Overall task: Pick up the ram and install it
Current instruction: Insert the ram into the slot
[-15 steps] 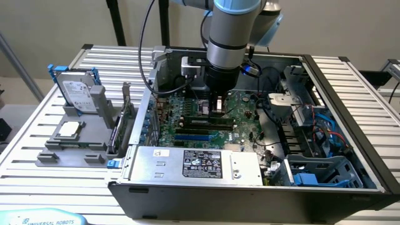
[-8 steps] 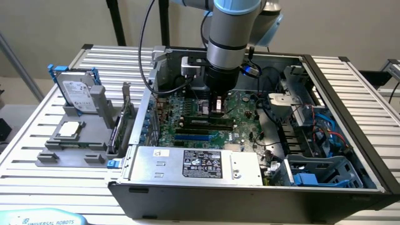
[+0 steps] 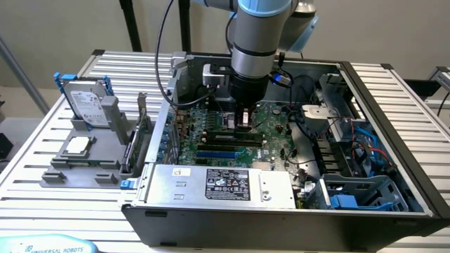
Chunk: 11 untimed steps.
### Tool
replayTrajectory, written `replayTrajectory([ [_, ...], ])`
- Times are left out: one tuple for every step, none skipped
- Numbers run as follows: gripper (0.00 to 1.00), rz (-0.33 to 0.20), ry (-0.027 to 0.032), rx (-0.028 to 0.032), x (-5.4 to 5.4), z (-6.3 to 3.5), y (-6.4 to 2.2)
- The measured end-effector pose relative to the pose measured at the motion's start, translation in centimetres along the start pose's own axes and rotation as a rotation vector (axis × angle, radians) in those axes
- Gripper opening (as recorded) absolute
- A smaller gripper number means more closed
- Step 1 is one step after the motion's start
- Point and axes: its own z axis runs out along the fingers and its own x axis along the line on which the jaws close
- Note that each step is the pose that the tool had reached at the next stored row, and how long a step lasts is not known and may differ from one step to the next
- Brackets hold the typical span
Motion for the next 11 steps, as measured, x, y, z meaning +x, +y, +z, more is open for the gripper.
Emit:
replayTrajectory([
  [0.13, 0.000, 0.0000, 0.0011, 0.00, 0.01, 0.08],
  [0.13, 0.000, -0.0001, 0.0022, 0.00, 0.03, 0.16],
  [0.13, 0.000, -0.0001, 0.0033, 0.00, 0.05, 0.20],
  [0.13, 0.000, 0.0001, 0.0044, 0.00, 0.05, 0.22],
  [0.13, 0.000, 0.0000, 0.0055, -0.01, 0.07, 0.22],
  [0.13, 0.000, -0.0002, 0.0064, -0.03, 0.08, 0.22],
  [0.13, 0.000, -0.0002, 0.0072, -0.05, 0.08, 0.22],
  [0.13, 0.000, -0.0001, 0.0080, -0.07, 0.08, 0.22],
  [0.13, 0.000, -0.0002, 0.0088, -0.09, 0.09, 0.23],
  [0.13, 0.000, -0.0002, 0.0095, -0.12, 0.09, 0.22],
  [0.13, 0.001, -0.0002, 0.0102, -0.13, 0.10, 0.23],
])
